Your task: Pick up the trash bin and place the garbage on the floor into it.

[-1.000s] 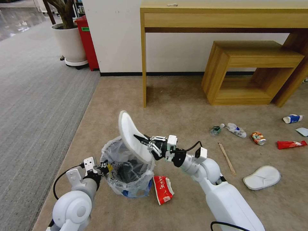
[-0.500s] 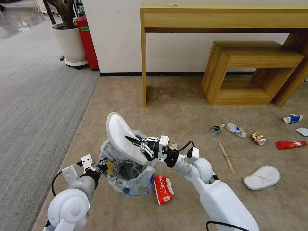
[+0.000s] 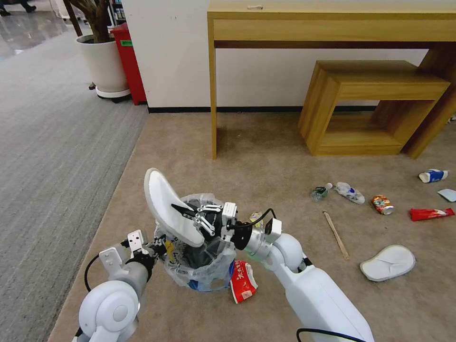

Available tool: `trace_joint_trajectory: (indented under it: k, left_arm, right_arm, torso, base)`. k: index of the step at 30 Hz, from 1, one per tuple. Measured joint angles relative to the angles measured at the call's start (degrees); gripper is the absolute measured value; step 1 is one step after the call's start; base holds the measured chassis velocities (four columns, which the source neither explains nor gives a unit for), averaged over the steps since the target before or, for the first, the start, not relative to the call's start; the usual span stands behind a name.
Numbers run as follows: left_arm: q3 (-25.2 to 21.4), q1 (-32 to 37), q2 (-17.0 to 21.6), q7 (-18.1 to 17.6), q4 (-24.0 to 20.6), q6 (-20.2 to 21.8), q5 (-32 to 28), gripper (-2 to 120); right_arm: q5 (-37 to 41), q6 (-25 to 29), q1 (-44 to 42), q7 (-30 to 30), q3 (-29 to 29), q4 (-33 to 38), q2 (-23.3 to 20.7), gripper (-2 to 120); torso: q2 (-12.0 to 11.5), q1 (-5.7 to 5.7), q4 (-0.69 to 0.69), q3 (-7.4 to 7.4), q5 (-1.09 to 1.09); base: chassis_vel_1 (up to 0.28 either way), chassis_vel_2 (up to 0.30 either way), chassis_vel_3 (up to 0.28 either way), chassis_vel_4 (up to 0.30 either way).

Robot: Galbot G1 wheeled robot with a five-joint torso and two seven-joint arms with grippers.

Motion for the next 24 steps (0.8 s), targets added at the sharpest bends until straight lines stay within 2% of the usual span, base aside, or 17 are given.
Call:
trace_joint_trajectory:
  k: [17,19,22,23,24]
  left_arm:
    - [0.54,-0.17,-0.53,0.03,-1.23,-0.1,-0.37,2]
    - [0.47,-0.11,-0.47,0.03,-1.5,-0.1,-0.46,2]
    - [0.23,0.15,-0.43,0.01,-2.36,-0.1,-0.69,2]
    - [0.23,0.15,-0.43,0.01,-2.36,-0.1,-0.69,2]
    - [0.08,0.25,-0.4,0.0,-2.53,-0.1,-0.74,2]
  right_arm:
    - [-1.48,0.84,-0.75,-0.53,-1.37,-2.38,0.01,0]
    - [-1.56,0.86,-0.89,-0.77,-1.27,-2.61,-0.02,2]
    - [-1.93,1.05,-1.33,-1.39,-1.15,-3.29,-0.03,17]
    - [-1.93,1.05,-1.33,-1.39,-1.15,-3.29,-0.03,17]
    - [-2.06,1.14,-1.43,-1.46,-1.15,-3.46,0.0,22]
  torso:
    - [0.0,0.0,0.0,0.0,0.01]
    - [0.0,0.0,0.0,0.0,0.0]
    - [0.0,0.0,0.0,0.0,0.0]
    - [0.0,0.0,0.0,0.0,0.0]
    - [0.0,0.0,0.0,0.0,0.0]
  base:
    - [0.0,0.0,0.0,0.0]
    - [0.0,0.0,0.0,0.0]
    - [0.0,0.0,0.0,0.0]
    - [0.0,0.0,0.0,0.0]
    - [0.0,0.0,0.0,0.0]
